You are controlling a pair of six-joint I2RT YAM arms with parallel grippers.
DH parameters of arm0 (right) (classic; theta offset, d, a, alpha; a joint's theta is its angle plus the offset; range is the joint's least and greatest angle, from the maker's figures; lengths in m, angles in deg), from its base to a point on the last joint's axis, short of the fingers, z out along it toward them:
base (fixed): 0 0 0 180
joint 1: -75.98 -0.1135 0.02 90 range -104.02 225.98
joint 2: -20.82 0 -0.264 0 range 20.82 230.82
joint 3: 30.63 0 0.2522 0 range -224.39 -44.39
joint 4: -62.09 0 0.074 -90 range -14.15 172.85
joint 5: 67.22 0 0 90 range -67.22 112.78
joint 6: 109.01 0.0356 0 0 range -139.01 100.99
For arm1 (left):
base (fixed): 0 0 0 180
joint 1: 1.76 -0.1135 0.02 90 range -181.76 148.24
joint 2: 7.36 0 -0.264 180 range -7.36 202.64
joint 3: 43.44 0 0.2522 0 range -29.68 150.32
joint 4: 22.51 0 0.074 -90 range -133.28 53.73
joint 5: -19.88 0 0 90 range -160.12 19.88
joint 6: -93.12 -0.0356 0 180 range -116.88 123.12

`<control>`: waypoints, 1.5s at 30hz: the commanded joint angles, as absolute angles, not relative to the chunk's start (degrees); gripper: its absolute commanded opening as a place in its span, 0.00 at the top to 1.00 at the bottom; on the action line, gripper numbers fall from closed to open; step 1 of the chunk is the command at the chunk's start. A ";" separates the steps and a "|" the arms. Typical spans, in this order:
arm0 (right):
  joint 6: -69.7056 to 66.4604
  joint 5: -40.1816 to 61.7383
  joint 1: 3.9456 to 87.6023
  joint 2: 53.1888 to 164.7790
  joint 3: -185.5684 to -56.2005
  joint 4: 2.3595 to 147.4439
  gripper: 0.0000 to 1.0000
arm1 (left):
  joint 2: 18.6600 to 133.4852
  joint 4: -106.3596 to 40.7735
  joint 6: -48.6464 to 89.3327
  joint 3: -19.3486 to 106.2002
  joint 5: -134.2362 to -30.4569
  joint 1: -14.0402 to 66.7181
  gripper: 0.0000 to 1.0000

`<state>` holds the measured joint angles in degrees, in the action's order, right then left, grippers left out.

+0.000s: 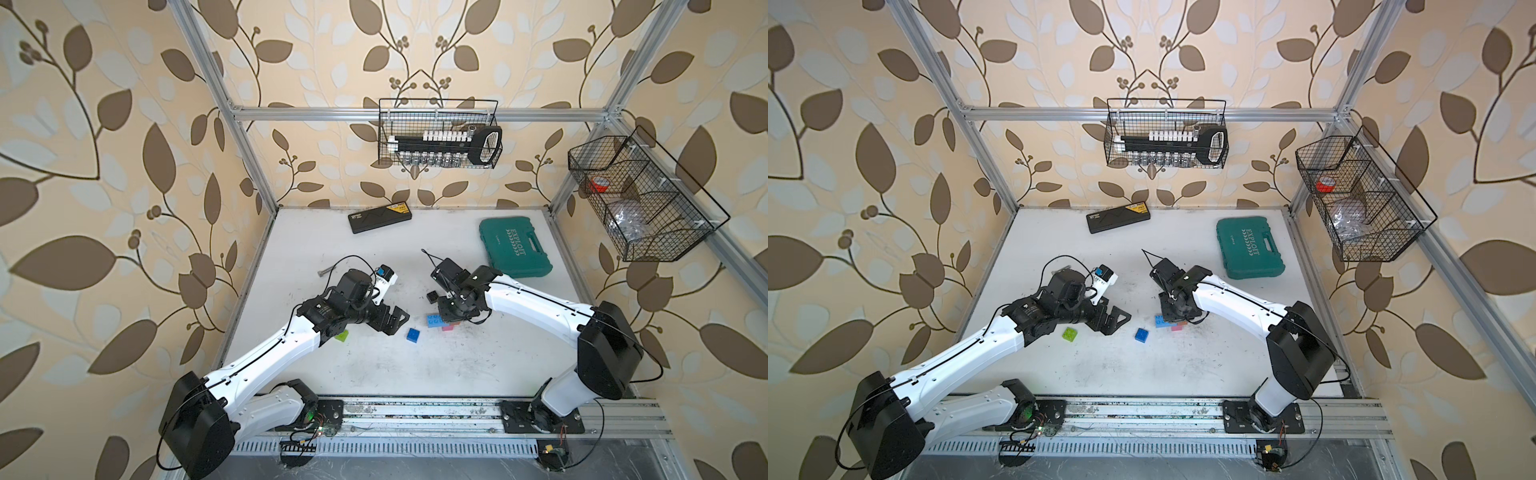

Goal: Assemble the number 4 with lego
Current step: Assemble the lego brick with the lego brick.

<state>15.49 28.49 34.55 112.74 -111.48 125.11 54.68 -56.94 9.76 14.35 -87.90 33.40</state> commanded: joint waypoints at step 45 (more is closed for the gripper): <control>19.10 28.67 33.14 115.47 -102.28 123.28 0.85 | 54.87 -54.45 10.53 14.38 -89.48 32.86 0.01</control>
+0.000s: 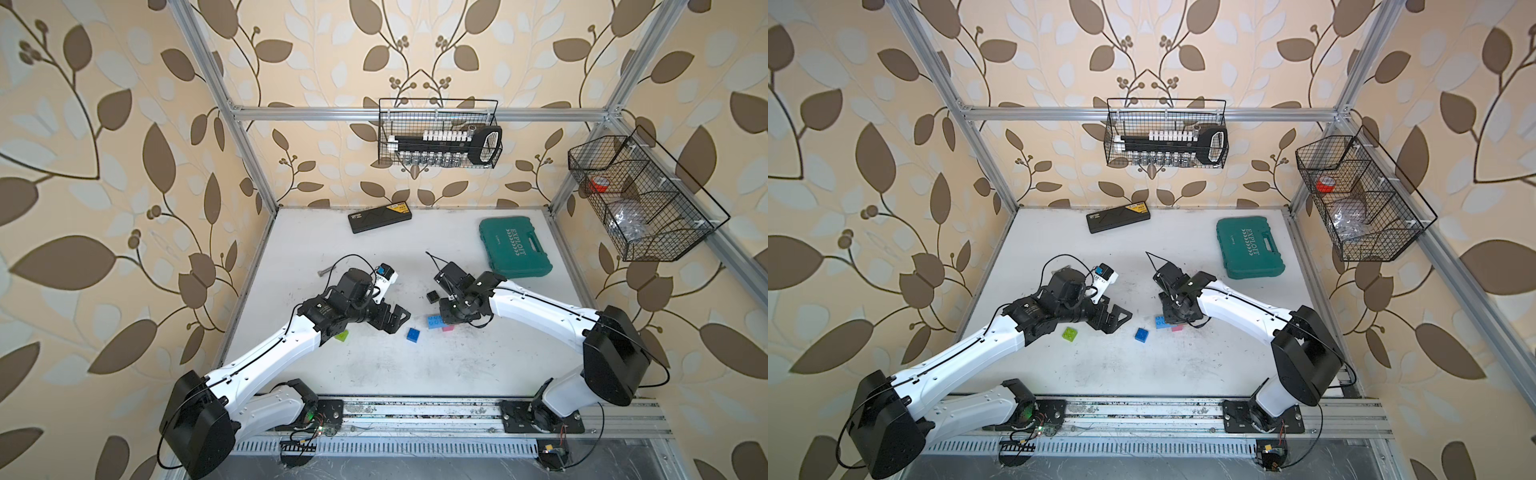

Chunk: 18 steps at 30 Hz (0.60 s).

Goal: Assemble the number 4 with lego
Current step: Assemble the lego brick with the lego brick.

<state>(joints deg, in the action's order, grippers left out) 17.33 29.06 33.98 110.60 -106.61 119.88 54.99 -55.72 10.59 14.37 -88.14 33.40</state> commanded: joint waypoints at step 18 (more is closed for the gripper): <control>21.55 30.87 34.10 112.01 -102.03 131.07 0.83 | 54.61 -54.74 10.52 14.62 -89.19 32.86 0.01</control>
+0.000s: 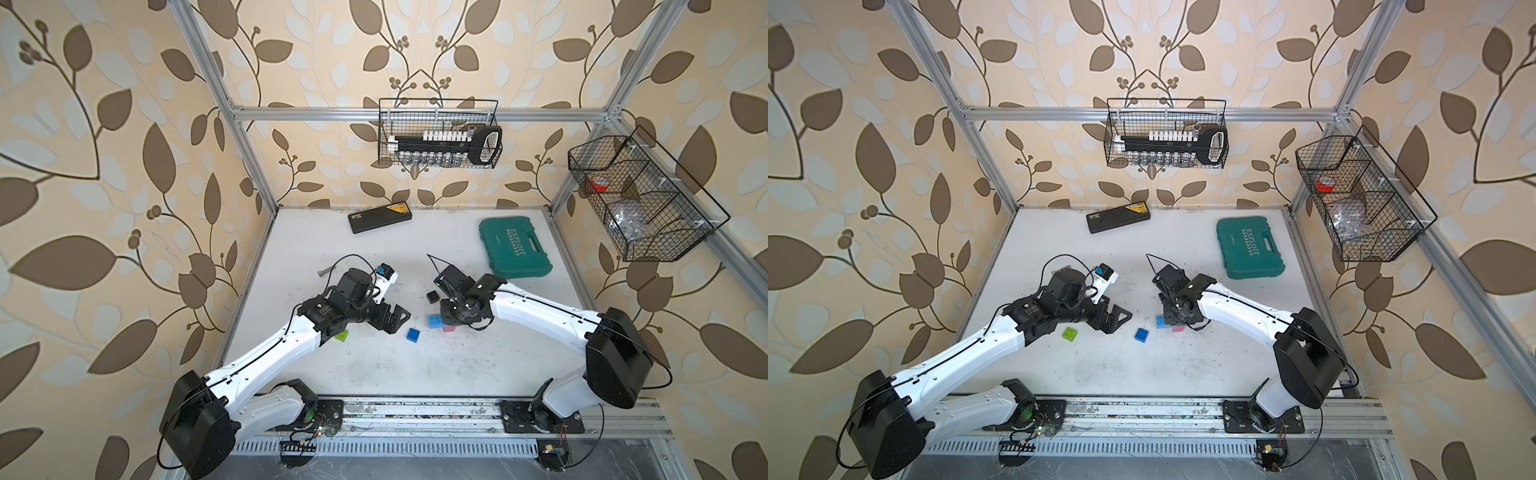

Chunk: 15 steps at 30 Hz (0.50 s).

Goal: Assemble the number 4 with lego
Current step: Assemble the lego brick with the lego brick.

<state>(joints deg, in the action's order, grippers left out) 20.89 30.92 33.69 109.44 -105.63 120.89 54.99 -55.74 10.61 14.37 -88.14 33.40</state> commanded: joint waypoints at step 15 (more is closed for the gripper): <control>21.46 31.21 34.14 110.49 -105.92 131.54 0.69 | 53.82 -55.38 10.51 14.62 -88.23 32.79 0.01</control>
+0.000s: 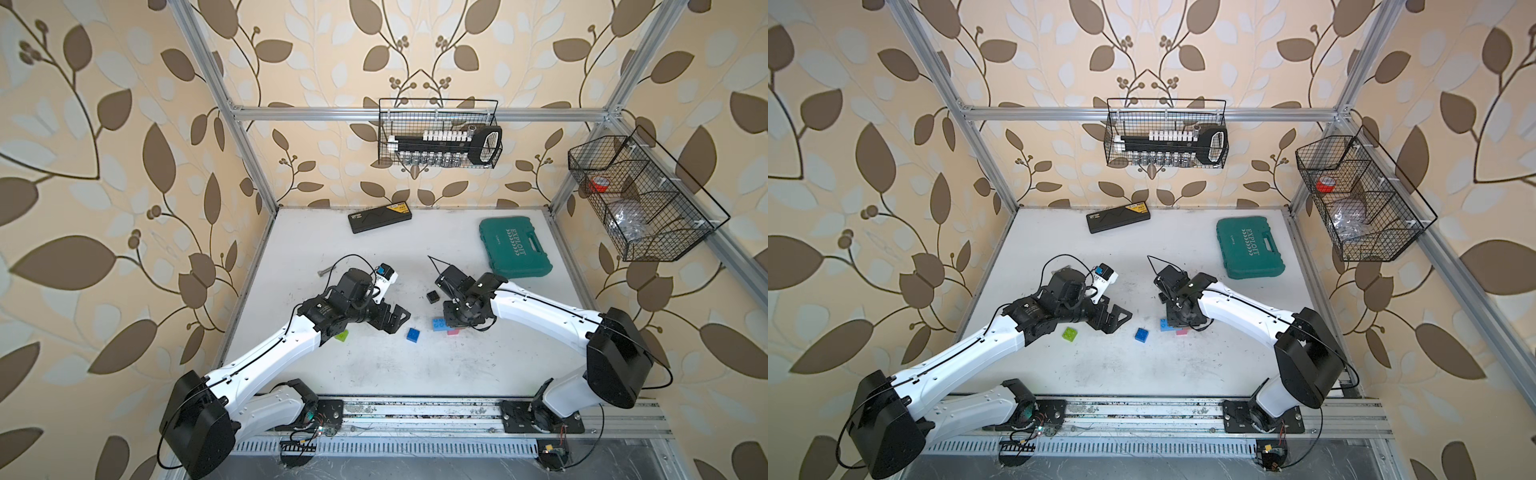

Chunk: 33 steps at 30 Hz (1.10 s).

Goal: Assemble the number 4 with lego
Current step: Assemble the lego brick with the lego brick.

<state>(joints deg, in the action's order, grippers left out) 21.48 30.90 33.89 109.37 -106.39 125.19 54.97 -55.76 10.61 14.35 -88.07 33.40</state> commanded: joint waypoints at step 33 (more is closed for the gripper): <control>-3.54 19.01 42.01 115.24 -119.91 123.33 0.52 | 50.22 -56.12 15.45 11.99 -89.19 32.79 0.01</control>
